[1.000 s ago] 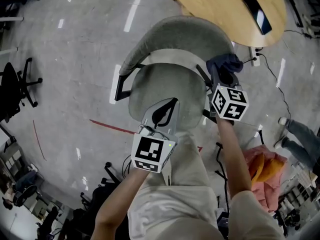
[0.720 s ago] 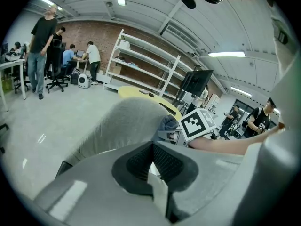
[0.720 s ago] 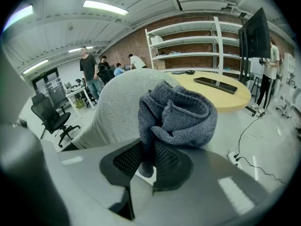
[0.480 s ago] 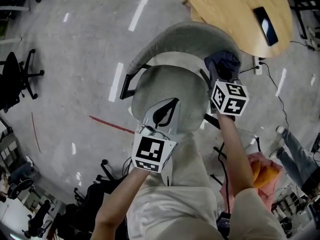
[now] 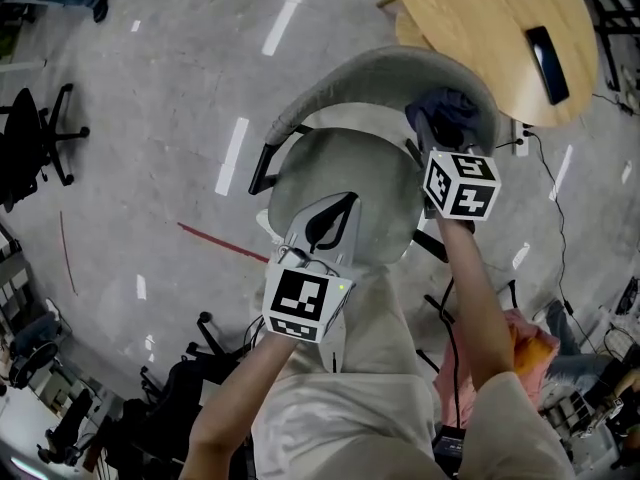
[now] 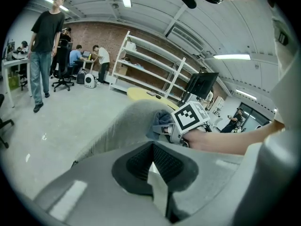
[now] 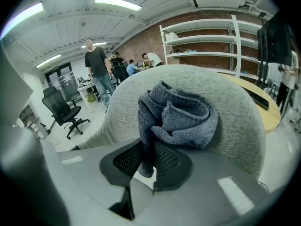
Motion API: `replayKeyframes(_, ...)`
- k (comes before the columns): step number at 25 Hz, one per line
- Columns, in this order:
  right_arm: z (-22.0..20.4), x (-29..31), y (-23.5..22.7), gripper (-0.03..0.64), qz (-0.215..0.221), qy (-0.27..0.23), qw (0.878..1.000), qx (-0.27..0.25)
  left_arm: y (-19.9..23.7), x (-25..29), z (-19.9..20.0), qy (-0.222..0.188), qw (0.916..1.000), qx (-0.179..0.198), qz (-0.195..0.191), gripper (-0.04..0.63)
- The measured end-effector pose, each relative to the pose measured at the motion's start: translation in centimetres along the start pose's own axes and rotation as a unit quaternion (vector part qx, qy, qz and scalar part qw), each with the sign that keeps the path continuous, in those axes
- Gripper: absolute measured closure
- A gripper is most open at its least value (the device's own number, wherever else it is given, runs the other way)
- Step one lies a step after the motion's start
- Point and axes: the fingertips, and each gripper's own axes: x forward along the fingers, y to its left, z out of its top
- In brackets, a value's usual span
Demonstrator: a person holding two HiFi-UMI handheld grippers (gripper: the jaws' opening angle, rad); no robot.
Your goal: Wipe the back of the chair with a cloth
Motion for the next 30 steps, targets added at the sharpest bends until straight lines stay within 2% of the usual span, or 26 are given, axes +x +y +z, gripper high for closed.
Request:
replayKeyframes(17,1.6,4.5,6.8,0.537,0.061,0.036,0.997,-0.036,3.9,-1.1,0.1,-0.006,0.9991,-0.031,0.029,0.595)
replayKeyframes(30,1.6,5.9,12.1,0.537,0.103,0.058,0.992,-0.051,4.6,-2.4,-0.4,-0.006,0.9988,-0.040,0.029,0.595)
